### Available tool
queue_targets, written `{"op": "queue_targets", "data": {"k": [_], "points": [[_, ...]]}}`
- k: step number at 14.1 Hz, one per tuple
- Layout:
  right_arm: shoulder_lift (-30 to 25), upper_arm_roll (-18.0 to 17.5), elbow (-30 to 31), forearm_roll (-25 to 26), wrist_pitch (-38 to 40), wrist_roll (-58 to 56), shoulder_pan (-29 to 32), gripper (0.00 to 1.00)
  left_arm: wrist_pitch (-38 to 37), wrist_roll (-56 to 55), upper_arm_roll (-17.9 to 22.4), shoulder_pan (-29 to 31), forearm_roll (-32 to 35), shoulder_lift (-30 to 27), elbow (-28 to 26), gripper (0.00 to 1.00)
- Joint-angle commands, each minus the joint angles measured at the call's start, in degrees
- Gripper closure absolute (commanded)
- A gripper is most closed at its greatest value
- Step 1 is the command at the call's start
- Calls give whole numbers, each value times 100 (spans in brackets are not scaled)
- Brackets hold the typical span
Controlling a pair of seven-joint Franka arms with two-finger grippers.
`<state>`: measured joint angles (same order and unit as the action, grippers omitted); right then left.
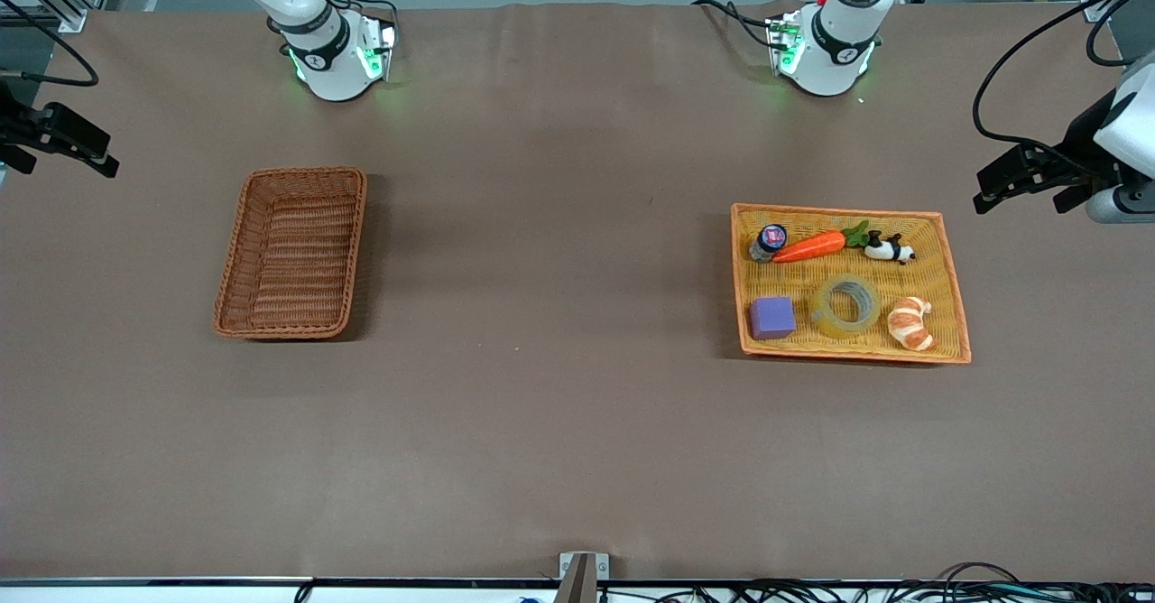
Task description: Move tape to another basket
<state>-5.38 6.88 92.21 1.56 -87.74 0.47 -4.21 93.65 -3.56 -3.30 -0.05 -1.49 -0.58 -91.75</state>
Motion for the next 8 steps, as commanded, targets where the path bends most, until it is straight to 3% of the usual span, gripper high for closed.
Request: {"op": "queue_targets", "data": {"k": [1,8], "points": [[-69,-11,43,-77,11,14,-1,0,13,-162,-40,49,105,-30,8,1],[-60,-11,43,-86,20,32,8,0,-234,-84,-75,66,96,14,-166,1]]}}
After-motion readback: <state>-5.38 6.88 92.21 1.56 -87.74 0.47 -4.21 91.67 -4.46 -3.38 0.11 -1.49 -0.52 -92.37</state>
